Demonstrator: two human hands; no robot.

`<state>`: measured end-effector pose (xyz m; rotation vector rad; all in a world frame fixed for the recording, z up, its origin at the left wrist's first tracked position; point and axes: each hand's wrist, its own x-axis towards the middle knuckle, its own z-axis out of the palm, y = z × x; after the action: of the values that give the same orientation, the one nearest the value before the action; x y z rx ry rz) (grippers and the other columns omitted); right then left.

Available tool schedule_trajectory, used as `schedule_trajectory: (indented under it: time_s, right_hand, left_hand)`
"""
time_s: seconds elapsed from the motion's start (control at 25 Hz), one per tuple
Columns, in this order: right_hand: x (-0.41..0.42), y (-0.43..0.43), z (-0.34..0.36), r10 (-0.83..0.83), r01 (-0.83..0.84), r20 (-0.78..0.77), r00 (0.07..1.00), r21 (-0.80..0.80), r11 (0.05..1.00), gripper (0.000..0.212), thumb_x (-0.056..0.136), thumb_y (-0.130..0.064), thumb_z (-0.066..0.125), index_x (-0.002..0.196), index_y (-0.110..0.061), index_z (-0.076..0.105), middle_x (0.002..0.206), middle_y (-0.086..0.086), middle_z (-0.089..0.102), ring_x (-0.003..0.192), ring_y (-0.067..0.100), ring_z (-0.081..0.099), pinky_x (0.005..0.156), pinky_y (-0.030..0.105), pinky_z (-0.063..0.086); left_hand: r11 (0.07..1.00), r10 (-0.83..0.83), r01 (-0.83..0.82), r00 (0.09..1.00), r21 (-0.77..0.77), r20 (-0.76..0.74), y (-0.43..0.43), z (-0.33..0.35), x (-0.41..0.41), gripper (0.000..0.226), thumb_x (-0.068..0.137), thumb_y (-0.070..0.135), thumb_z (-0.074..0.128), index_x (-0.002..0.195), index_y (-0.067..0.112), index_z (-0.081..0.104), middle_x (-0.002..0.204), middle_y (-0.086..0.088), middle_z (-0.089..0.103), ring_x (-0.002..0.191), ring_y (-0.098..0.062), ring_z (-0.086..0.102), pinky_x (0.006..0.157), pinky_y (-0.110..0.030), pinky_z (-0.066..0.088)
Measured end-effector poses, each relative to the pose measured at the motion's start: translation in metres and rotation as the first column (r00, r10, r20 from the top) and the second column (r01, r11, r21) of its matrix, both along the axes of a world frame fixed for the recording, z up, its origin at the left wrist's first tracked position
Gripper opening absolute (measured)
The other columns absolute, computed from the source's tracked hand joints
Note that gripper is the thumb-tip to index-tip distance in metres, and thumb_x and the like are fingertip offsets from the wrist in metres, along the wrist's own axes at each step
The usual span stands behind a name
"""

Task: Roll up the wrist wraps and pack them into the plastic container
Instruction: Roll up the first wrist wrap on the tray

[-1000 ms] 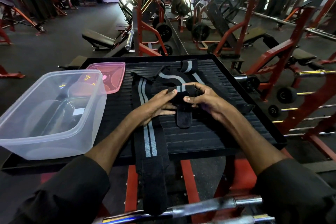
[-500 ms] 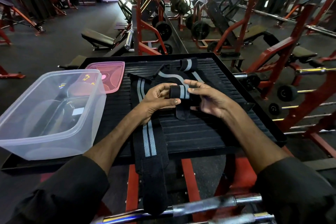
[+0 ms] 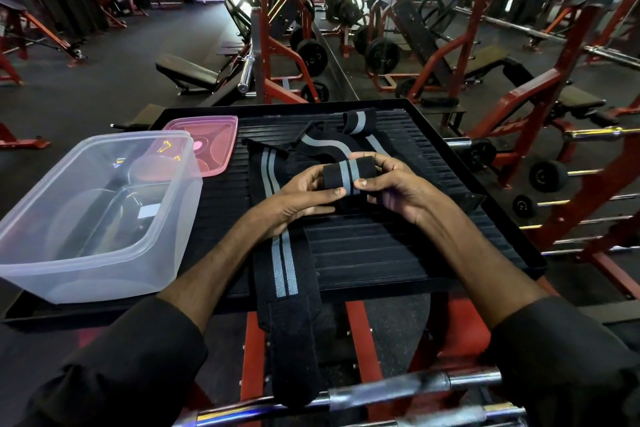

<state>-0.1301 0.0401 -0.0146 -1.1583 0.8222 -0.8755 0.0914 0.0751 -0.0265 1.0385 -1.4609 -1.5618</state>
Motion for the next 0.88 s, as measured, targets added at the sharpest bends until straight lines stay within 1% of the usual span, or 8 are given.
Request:
schedule_trajectory:
  time_s: [0.12, 0.24, 0.32, 0.4, 0.44, 0.56, 0.76, 0.88]
  right_hand:
    - [0.000, 0.002, 0.001, 0.006, -0.006, 0.024, 1.000, -0.022, 1.000, 0.063, 0.062, 0.011, 0.076, 0.118, -0.018, 0.072, 0.120, 0.015, 0.061, 0.103, 0.028, 0.061, 0.086, 0.036, 0.051]
    - [-0.003, 0.003, 0.004, 0.059, -0.058, 0.069, 0.996, -0.011, 0.998, 0.072, 0.068, 0.019, 0.067, 0.130, -0.018, 0.065, 0.123, 0.014, 0.062, 0.098, 0.020, 0.067, 0.074, 0.029, 0.056]
    - [-0.007, 0.000, 0.003, 0.096, -0.100, 0.117, 0.988, 0.031, 0.994, 0.073, 0.075, 0.011, 0.066, 0.141, -0.021, 0.057, 0.136, 0.014, 0.062, 0.114, 0.025, 0.065, 0.092, 0.040, 0.053]
    - [-0.009, -0.001, 0.004, 0.091, -0.104, 0.137, 0.986, 0.094, 0.990, 0.066, 0.082, -0.005, 0.069, 0.144, -0.024, 0.055, 0.149, 0.011, 0.057, 0.135, 0.031, 0.055, 0.112, 0.053, 0.038]
    - [-0.008, 0.000, 0.004, 0.076, -0.086, 0.096, 0.992, 0.108, 0.990, 0.060, 0.082, -0.013, 0.071, 0.141, -0.024, 0.058, 0.145, 0.009, 0.061, 0.134, 0.030, 0.056, 0.111, 0.052, 0.039]
    - [-0.001, 0.005, 0.005, 0.071, -0.066, -0.065, 0.995, 0.077, 0.995, 0.049, 0.077, -0.026, 0.076, 0.126, -0.024, 0.065, 0.117, 0.000, 0.073, 0.112, 0.018, 0.065, 0.090, 0.040, 0.050]
    - [0.003, 0.006, 0.003, 0.037, -0.036, -0.105, 0.994, 0.016, 0.999, 0.055, 0.071, -0.019, 0.079, 0.124, -0.021, 0.064, 0.100, -0.003, 0.075, 0.094, 0.015, 0.070, 0.079, 0.034, 0.053]
    - [0.003, 0.004, -0.002, 0.000, 0.000, -0.100, 0.995, 0.001, 1.000, 0.061, 0.065, -0.014, 0.084, 0.124, -0.013, 0.065, 0.104, 0.005, 0.074, 0.099, 0.023, 0.070, 0.087, 0.040, 0.054]
  left_hand:
    - [1.000, 0.011, -0.011, 1.000, -0.014, 0.028, 0.002, 0.001, -0.001, 0.062, 0.085, 0.019, 0.079, 0.140, 0.024, 0.050, 0.137, -0.003, 0.064, 0.123, -0.018, 0.064, 0.106, -0.044, 0.051]
    - [0.993, 0.083, -0.081, 0.996, -0.084, 0.022, 0.003, 0.002, -0.001, 0.066, 0.079, 0.010, 0.084, 0.137, 0.020, 0.053, 0.129, -0.007, 0.068, 0.121, -0.022, 0.066, 0.101, -0.043, 0.055]
    - [0.985, 0.118, -0.116, 0.993, -0.127, 0.014, 0.003, 0.003, -0.002, 0.069, 0.076, 0.003, 0.085, 0.135, 0.018, 0.054, 0.127, -0.009, 0.070, 0.120, -0.023, 0.067, 0.100, -0.039, 0.055]
    - [0.973, 0.144, -0.135, 0.989, -0.189, 0.032, 0.002, 0.003, -0.005, 0.072, 0.073, -0.002, 0.085, 0.134, 0.018, 0.054, 0.125, -0.009, 0.070, 0.118, -0.020, 0.067, 0.099, -0.032, 0.055]
    - [0.962, 0.166, -0.151, 0.985, -0.227, 0.047, 0.001, 0.003, -0.005, 0.073, 0.071, -0.003, 0.086, 0.133, 0.019, 0.054, 0.124, -0.007, 0.070, 0.116, -0.017, 0.067, 0.096, -0.029, 0.056]
    - [0.924, 0.234, -0.187, 0.967, -0.334, 0.106, -0.002, 0.001, -0.008, 0.076, 0.067, -0.003, 0.089, 0.127, 0.028, 0.055, 0.122, -0.002, 0.067, 0.110, -0.013, 0.069, 0.093, -0.027, 0.057]
    - [0.850, 0.290, -0.164, 0.939, -0.500, 0.185, 0.003, -0.001, -0.008, 0.078, 0.067, -0.001, 0.089, 0.133, 0.022, 0.054, 0.124, 0.002, 0.066, 0.114, -0.008, 0.068, 0.099, -0.027, 0.054]
    - [0.838, 0.283, -0.137, 0.937, -0.528, 0.206, 0.006, -0.001, -0.009, 0.078, 0.070, -0.002, 0.087, 0.136, 0.018, 0.051, 0.123, 0.007, 0.065, 0.114, -0.005, 0.067, 0.100, -0.024, 0.053]
